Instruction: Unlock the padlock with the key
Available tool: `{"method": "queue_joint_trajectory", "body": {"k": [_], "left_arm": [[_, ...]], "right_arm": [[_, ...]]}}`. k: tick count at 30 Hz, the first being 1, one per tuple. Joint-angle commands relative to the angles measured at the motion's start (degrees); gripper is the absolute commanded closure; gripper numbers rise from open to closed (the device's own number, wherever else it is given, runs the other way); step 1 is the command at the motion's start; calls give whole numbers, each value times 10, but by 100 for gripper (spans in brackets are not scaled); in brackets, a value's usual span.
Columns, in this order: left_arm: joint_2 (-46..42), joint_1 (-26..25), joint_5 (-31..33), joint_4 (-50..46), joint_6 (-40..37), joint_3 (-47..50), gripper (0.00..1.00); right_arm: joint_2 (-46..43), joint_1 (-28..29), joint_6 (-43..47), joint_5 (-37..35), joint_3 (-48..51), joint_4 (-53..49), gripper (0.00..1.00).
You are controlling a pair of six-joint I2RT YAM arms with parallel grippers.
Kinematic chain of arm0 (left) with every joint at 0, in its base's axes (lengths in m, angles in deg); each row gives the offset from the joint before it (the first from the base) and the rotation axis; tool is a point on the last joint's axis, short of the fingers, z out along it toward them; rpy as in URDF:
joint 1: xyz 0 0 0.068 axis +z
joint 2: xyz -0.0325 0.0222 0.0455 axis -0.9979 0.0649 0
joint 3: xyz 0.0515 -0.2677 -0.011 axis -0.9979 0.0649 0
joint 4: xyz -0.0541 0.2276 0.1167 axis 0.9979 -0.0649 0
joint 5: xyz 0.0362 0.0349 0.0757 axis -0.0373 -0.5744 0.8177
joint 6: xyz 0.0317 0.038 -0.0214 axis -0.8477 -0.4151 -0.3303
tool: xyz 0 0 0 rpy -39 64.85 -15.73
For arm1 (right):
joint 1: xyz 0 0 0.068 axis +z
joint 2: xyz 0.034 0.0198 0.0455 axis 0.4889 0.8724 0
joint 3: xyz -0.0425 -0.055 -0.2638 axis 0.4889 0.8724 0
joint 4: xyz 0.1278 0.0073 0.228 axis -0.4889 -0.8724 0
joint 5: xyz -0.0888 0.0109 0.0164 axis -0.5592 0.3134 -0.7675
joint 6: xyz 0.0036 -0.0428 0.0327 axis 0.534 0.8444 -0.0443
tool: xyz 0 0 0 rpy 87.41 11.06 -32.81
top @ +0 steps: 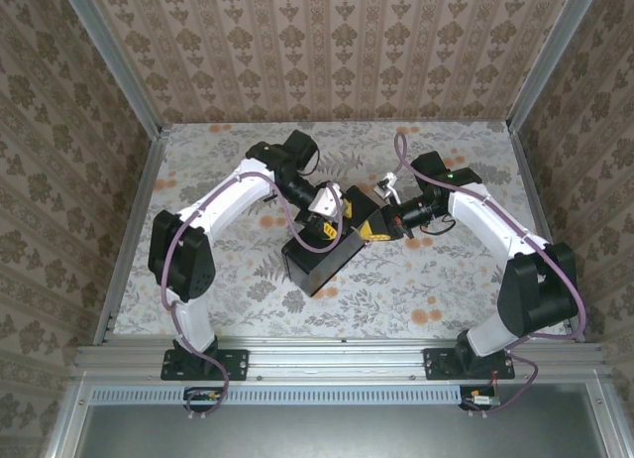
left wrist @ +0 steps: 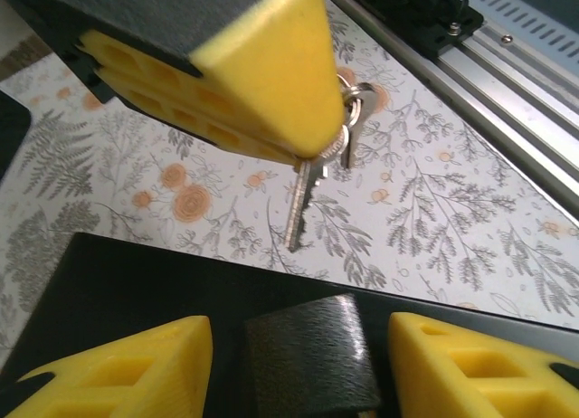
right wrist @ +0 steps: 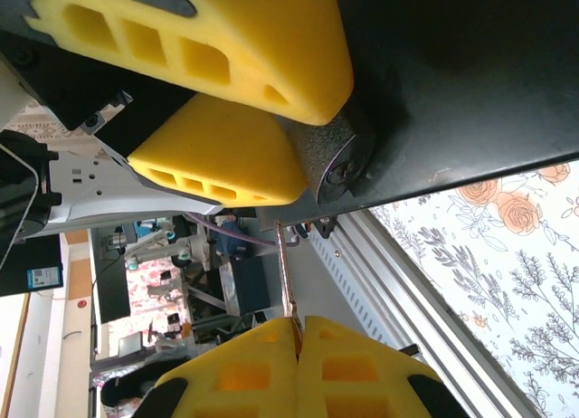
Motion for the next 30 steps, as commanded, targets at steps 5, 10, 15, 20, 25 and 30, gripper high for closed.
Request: {"method": "queue_joint_trajectory", "body": {"k": [5, 10, 15, 20, 25, 30], "left_arm": [[18, -12, 7, -73, -29, -19, 48], [25, -15, 13, -64, -19, -19, 52], [29, -15, 13, -61, -16, -21, 58], [30, -15, 8, -52, -17, -20, 67], [6, -10, -8, 3, -1, 9, 75], [-11, -8, -22, 32, 5, 24, 77]], "right_arm": [[-15, -1, 7, -5, 14, -14, 100], [-13, -1, -2, -3, 26, 4, 100], [-18, -1, -5, 2, 31, 8, 100], [-18, 6, -26, 14, 39, 25, 100], [-25, 15, -52, 30, 49, 51, 100], [-18, 18, -59, 31, 47, 63, 100]]}}
